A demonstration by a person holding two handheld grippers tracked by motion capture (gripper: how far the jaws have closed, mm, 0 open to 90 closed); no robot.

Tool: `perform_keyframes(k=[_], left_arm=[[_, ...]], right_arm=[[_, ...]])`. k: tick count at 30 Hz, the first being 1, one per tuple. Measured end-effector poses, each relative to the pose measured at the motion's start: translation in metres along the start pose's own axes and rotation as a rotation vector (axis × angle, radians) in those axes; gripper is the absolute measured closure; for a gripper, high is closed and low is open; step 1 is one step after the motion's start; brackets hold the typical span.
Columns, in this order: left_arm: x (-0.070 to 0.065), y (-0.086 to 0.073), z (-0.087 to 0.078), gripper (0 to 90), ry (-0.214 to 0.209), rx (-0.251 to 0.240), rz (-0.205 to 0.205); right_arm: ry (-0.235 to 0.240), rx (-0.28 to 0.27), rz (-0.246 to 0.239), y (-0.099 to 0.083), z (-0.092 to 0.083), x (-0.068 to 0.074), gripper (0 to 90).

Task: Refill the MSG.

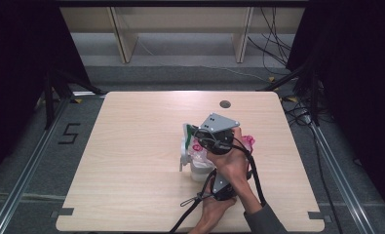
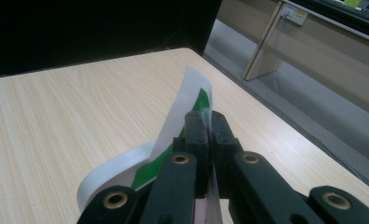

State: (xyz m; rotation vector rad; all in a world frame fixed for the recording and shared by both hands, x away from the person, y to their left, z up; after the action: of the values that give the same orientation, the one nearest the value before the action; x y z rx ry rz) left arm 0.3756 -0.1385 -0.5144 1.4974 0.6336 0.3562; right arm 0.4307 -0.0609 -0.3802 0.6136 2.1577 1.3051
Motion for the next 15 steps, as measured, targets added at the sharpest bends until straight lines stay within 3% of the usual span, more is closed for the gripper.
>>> perform_keyframes(k=[1, 2, 3, 4, 6, 7, 9, 10, 12, 13, 14, 15], left_arm=[[0.0013, -0.0014, -0.0009, 75.2, 0.001, 0.016, 0.022], [-0.0037, -0.0024, 0.0, 75.2, -0.016, 0.011, -0.034], [-0.0045, -0.0021, -0.0007, 75.2, -0.032, 0.006, -0.038], [-0.0009, -0.0008, -0.001, 75.2, -0.009, 0.005, 0.004], [0.002, 0.0002, -0.0018, 75.2, 0.026, 0.001, 0.007], [0.0006, 0.0013, -0.0006, 75.3, 0.02, -0.014, -0.014], [-0.0002, -0.0019, -0.0011, 75.2, -0.018, 0.026, 0.004], [-0.0039, -0.0029, 0.0001, 75.1, -0.022, 0.017, -0.034], [-0.0038, -0.002, 0.0003, 75.1, -0.022, 0.002, -0.041], [-0.0012, -0.0001, -0.0009, 75.2, -0.022, -0.004, -0.004], [0.001, 0.0005, -0.0009, 75.2, 0.007, -0.002, 0.01], [0.0004, 0.0011, -0.0013, 75.2, -0.002, -0.002, 0.01]], right_arm=[[0.005, 0.004, -0.02, -0.0005, 0.0011, -0.0002, 89.8], [0.002, 0.005, -0.019, -0.0014, 0.0025, 0.0003, 89.8], [0.002, 0.012, -0.02, -0.0022, 0.003, 0.0001, 89.8], [0.002, 0.01, -0.018, -0.0019, 0.0027, 0.0003, 89.8], [0.0, 0.001, -0.009, 0.0001, 0.0006, 0.0013, 89.8], [0.0, 0.002, -0.005, 0.0004, -0.0002, 0.0017, 89.8], [0.0, 0.005, -0.025, -0.0005, 0.0015, 0.0006, 89.8], [-0.004, 0.014, -0.018, -0.0024, 0.0028, 0.0009, 89.8], [-0.005, 0.017, -0.01, -0.0033, 0.0039, 0.001, 89.8], [-0.005, 0.013, -0.015, -0.0022, 0.003, 0.0014, 89.8], [-0.001, 0.007, -0.026, -0.0005, 0.0023, 0.0017, 89.8], [-0.002, 0.005, -0.017, 0.0003, 0.0013, 0.0031, 89.8]])
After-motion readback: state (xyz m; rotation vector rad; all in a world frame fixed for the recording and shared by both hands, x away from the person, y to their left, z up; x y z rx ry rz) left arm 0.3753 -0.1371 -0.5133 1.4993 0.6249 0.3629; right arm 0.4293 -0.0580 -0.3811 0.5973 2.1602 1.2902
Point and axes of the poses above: each handheld gripper's, and its own axes: z roughly forward along the jaws, y roughly out of its top, x roughly to its left, the point moved 7 cm from there along z, roughly forward along the jaws, and after that the axes turned 3 degrees about -x, right-handed, at the moved point
